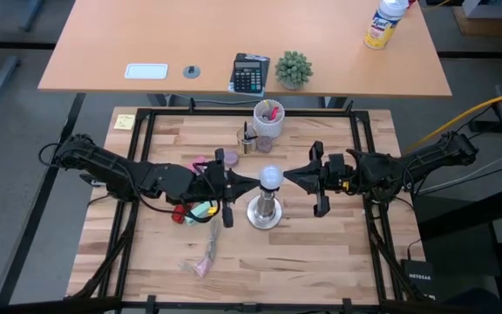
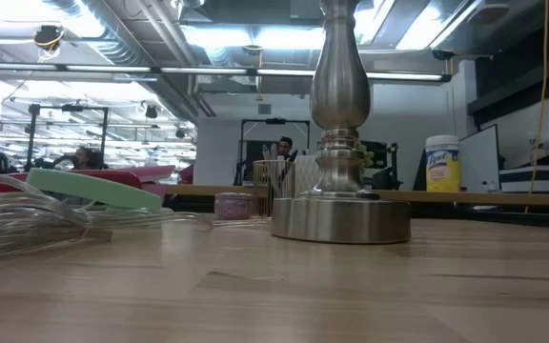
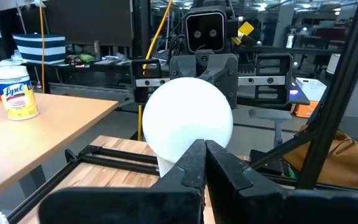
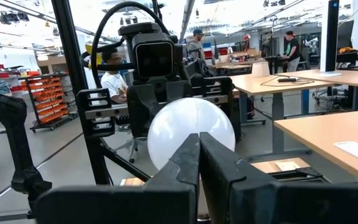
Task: Screw lightbulb
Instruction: Insert the lightbulb to the lamp
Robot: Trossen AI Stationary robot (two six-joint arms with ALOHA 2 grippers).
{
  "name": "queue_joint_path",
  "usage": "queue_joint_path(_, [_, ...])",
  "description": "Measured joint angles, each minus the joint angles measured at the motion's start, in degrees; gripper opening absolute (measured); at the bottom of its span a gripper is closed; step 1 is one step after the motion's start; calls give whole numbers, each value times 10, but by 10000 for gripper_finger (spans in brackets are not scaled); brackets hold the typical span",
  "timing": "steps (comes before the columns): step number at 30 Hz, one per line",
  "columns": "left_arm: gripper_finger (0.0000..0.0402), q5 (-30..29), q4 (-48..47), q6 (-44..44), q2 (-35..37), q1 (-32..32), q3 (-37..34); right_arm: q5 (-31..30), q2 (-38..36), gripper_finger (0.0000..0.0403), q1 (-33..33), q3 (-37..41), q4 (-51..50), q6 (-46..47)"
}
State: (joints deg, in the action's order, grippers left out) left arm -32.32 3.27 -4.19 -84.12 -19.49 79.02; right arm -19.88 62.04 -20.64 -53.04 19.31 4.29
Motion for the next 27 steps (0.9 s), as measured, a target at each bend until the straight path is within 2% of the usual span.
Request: queue_joint_path(27, [3,1,-11,1,0,0,0,-39,1,14,0,0,-2,0])
